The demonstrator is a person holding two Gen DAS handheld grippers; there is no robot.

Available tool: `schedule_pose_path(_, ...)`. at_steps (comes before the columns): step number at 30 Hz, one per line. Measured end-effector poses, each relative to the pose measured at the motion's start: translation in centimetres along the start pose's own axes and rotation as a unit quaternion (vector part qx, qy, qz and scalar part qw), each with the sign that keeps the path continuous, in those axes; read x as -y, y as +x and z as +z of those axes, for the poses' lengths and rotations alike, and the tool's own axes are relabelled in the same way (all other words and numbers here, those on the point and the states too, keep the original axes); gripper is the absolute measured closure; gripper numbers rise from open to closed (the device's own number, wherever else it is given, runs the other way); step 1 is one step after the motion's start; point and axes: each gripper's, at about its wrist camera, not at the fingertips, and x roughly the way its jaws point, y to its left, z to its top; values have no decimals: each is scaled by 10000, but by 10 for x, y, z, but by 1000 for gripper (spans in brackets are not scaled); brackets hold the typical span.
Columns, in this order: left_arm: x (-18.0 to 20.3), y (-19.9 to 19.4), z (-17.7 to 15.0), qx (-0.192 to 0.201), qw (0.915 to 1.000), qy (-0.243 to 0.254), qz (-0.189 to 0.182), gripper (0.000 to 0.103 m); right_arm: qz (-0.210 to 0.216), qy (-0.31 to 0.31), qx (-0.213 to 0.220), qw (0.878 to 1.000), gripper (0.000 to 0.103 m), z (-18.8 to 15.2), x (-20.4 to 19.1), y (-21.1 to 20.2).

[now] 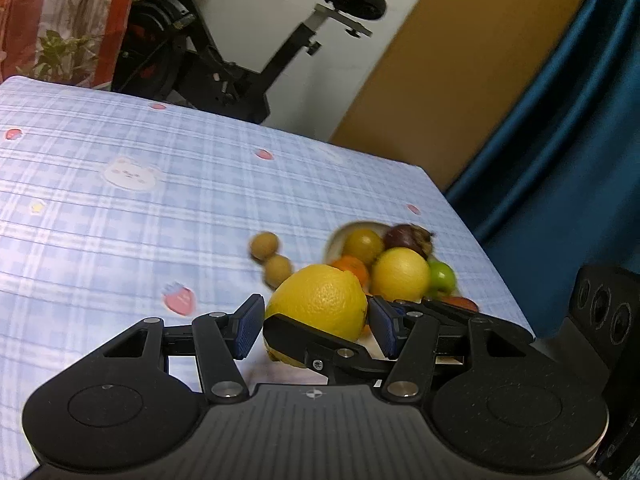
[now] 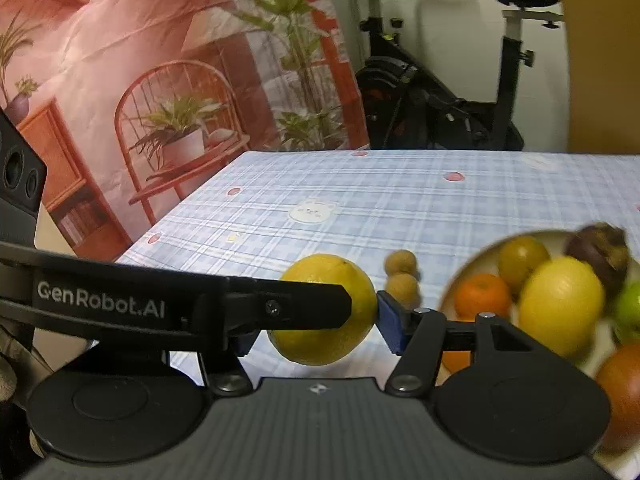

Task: Organize fruits
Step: 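Carry the small lemon in the left gripper onto the plate, then open the left gripper to release the small lemon and withdraw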

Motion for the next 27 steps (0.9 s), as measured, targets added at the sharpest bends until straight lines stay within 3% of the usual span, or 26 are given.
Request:
schedule_pose_path(12, 74, 33, -3, -330, 9950, 828, -449, 43, -542, 640, 440, 9955, 42, -22, 49, -69)
schedule_pose_path(18, 86, 59, -12, -603, 9921, 956, -543, 42, -862, 844, 394, 9919, 42, -33, 71, -74)
schedule_pose_path(27, 78, 73, -12, -779, 9923, 886, -376, 41, -764, 837, 302, 9931, 43, -40, 77, -64)
